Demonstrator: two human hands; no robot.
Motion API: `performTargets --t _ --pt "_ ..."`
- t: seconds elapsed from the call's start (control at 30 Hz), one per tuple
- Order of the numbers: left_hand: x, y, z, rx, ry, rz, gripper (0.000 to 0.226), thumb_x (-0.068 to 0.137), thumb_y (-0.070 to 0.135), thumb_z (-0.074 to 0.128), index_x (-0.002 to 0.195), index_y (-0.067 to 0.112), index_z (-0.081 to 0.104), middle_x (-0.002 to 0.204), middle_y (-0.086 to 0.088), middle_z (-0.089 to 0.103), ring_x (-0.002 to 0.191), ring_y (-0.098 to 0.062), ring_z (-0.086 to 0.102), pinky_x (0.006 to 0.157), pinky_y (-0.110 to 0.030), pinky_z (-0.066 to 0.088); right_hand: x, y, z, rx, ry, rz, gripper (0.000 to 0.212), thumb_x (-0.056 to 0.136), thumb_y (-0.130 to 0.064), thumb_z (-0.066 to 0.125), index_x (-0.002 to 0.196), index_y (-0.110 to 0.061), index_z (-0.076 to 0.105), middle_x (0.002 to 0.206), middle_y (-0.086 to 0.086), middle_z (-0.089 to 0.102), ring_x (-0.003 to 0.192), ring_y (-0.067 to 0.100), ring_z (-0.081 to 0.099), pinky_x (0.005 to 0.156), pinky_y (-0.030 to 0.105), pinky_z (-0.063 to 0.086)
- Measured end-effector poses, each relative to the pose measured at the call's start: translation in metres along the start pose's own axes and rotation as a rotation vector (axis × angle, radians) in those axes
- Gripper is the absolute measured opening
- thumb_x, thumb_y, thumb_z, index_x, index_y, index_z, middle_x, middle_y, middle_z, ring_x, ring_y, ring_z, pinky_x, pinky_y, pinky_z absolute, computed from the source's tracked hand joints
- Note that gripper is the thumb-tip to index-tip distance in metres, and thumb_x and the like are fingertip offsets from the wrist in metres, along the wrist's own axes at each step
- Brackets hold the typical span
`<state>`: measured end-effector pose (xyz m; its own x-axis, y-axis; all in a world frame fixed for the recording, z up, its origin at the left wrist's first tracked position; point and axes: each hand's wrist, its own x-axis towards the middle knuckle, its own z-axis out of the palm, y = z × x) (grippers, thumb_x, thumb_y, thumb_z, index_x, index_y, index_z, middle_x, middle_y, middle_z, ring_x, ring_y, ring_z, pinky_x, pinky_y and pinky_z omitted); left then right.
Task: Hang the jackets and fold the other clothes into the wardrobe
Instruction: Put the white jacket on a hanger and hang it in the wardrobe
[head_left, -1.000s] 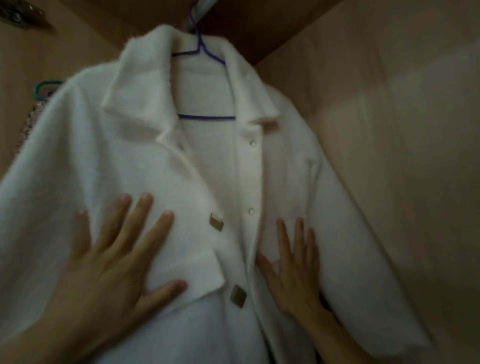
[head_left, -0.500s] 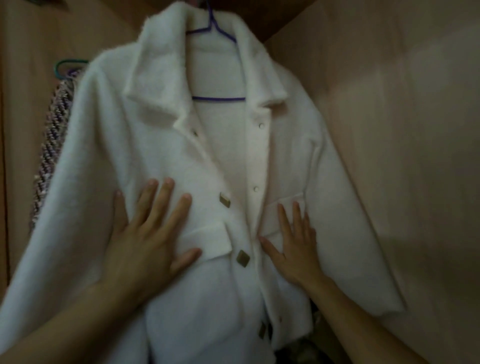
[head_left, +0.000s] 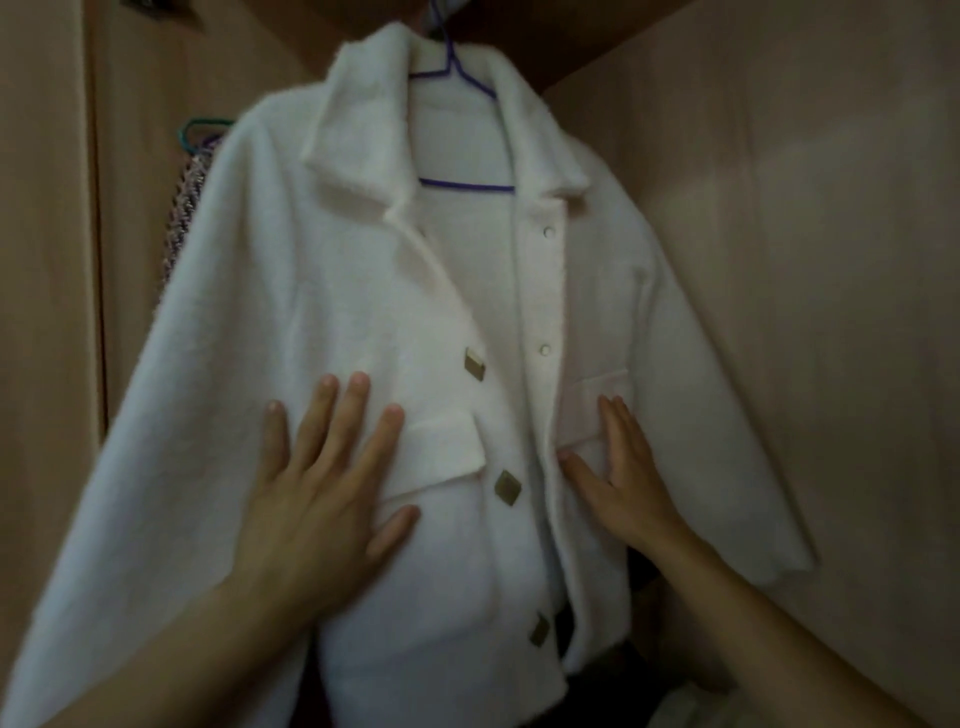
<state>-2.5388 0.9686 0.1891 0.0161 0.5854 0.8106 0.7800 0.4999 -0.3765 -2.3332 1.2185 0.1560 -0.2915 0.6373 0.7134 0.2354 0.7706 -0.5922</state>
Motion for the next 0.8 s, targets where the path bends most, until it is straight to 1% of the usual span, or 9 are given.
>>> performTargets --t 0.1,0.17,0.27,0.43,0.57,0.63,0.7,0.77,0.8 --pt "-0.007 0.004 -0.006 -0.016 -0.009 0.011 0.086 0.083 0.068 0.039 0.152 0.016 0.039 0.164 -0.018 0.02 0.15 -0.041 0.019 0.116 -0.066 0.016 -0.017 -0.003 -0.008 0.028 0.009 0.0 0.089 0.088 -0.062 0.054 0.157 -0.032 0.006 0.164 -0.014 0.003 0.15 0.006 0.005 0.121 0.028 0.009" --pt "-0.012 0.008 -0.01 -0.032 -0.012 0.013 0.086 0.083 0.068 0.039 0.151 0.016 0.04 0.163 -0.018 0.022 0.15 -0.04 0.02 0.116 -0.066 0.016 -0.025 -0.004 -0.013 0.032 0.005 0.0 0.085 0.091 -0.055 0.057 0.157 -0.033 0.009 0.164 -0.013 0.006 0.15 0.006 0.008 0.121 0.029 0.012" --pt "-0.023 0.018 -0.013 -0.055 -0.019 0.027 0.085 0.084 0.068 0.039 0.15 0.015 0.042 0.162 -0.017 0.026 0.15 -0.039 0.021 0.117 -0.065 0.015 -0.036 -0.007 -0.018 0.055 -0.017 0.015 0.083 0.091 -0.055 0.056 0.156 -0.035 0.009 0.164 -0.012 0.008 0.149 0.008 0.012 0.122 0.036 0.018" --pt "-0.048 0.034 -0.02 -0.086 -0.063 0.081 0.08 0.085 0.066 0.04 0.145 0.014 0.05 0.159 -0.016 0.034 0.15 -0.037 0.023 0.117 -0.065 0.017 -0.061 -0.008 -0.015 0.023 -0.022 0.01 0.082 0.091 -0.056 0.056 0.156 -0.034 0.01 0.164 -0.009 0.011 0.149 0.01 0.015 0.122 0.037 0.02" --pt "-0.068 0.035 -0.031 -0.144 -0.118 0.103 0.08 0.087 0.067 0.037 0.144 0.013 0.05 0.157 -0.015 0.038 0.15 -0.036 0.024 0.118 -0.062 0.017 -0.091 -0.02 -0.018 -0.036 -0.013 0.036 0.08 0.092 -0.053 0.057 0.156 -0.031 0.014 0.164 -0.004 0.014 0.149 0.015 0.018 0.122 0.039 0.021" --pt "-0.076 0.034 -0.038 -0.173 -0.13 0.113 0.079 0.088 0.068 0.035 0.144 0.014 0.05 0.156 -0.014 0.039 0.15 -0.036 0.022 0.118 -0.061 0.018 -0.105 -0.033 -0.027 -0.09 -0.02 0.051 0.08 0.093 -0.055 0.055 0.156 -0.032 0.012 0.164 -0.007 0.012 0.149 0.014 0.015 0.121 0.036 0.018" --pt "-0.082 0.032 -0.045 -0.205 -0.127 0.127 0.079 0.088 0.069 0.034 0.144 0.015 0.049 0.156 -0.014 0.038 0.15 -0.036 0.021 0.119 -0.06 0.018 -0.118 -0.048 -0.037 -0.159 -0.03 0.061 0.082 0.091 -0.063 0.05 0.156 -0.034 0.01 0.165 -0.008 0.009 0.15 0.013 0.012 0.122 0.04 0.017" --pt "-0.087 0.028 -0.051 -0.263 -0.127 0.136 0.078 0.088 0.069 0.033 0.145 0.017 0.048 0.156 -0.014 0.038 0.15 -0.035 0.021 0.12 -0.059 0.018 -0.134 -0.068 -0.047 -0.224 -0.01 0.063 0.087 0.086 -0.073 0.043 0.156 -0.033 0.012 0.164 -0.008 0.012 0.149 0.013 0.014 0.121 0.046 0.021" --pt "-0.089 0.026 -0.054 -0.307 -0.128 0.136 0.077 0.088 0.069 0.033 0.144 0.018 0.048 0.156 -0.013 0.038 0.15 -0.035 0.021 0.12 -0.058 0.018 -0.145 -0.079 -0.051 -0.258 0.006 0.054 0.088 0.085 -0.074 0.042 0.156 -0.031 0.013 0.163 -0.007 0.016 0.148 0.014 0.017 0.12 0.045 0.023"
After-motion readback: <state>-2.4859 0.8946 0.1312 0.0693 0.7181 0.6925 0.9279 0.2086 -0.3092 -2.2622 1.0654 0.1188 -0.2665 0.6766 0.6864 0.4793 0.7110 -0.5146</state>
